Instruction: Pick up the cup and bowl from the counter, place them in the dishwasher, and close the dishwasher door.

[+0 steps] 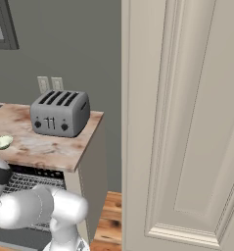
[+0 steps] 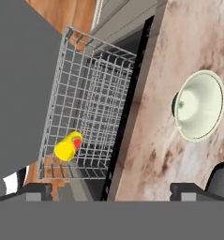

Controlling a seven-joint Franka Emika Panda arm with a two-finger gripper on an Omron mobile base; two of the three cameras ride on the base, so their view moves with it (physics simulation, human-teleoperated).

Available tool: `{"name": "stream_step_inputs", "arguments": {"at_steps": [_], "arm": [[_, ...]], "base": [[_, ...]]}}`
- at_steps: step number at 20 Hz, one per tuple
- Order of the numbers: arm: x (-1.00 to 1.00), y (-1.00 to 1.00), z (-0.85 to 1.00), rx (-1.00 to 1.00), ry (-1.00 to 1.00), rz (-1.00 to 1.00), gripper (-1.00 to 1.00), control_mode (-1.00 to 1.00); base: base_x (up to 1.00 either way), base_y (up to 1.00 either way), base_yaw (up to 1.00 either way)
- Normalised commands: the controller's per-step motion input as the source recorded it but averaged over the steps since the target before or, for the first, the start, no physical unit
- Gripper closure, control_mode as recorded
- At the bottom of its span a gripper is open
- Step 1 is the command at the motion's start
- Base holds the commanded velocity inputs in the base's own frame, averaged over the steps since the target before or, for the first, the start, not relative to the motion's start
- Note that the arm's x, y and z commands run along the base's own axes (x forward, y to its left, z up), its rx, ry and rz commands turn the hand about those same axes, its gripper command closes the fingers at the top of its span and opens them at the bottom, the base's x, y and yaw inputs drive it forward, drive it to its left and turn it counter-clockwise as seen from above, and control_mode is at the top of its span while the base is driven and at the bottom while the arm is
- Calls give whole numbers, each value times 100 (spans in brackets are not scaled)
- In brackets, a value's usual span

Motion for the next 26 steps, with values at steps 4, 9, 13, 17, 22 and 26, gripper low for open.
{"name": "stream_step_inputs", "arguments": {"at_steps": [4, 9, 13, 17, 22, 26], "arm": [[40, 0, -10, 0, 0, 0, -100, -100], [45, 7, -24, 0, 0, 2, -100, -100], [45, 18, -32, 0, 0, 4, -100, -100], [38, 32, -31, -1, 0, 5, -100, -100], [30, 41, -21, -2, 0, 4, -100, -100], [26, 45, -15, -2, 0, 3, -100, -100]], "base": [[0, 0, 0], [0, 0, 0], [0, 0, 0], [0, 0, 0], [0, 0, 0], [0, 0, 0]]}}
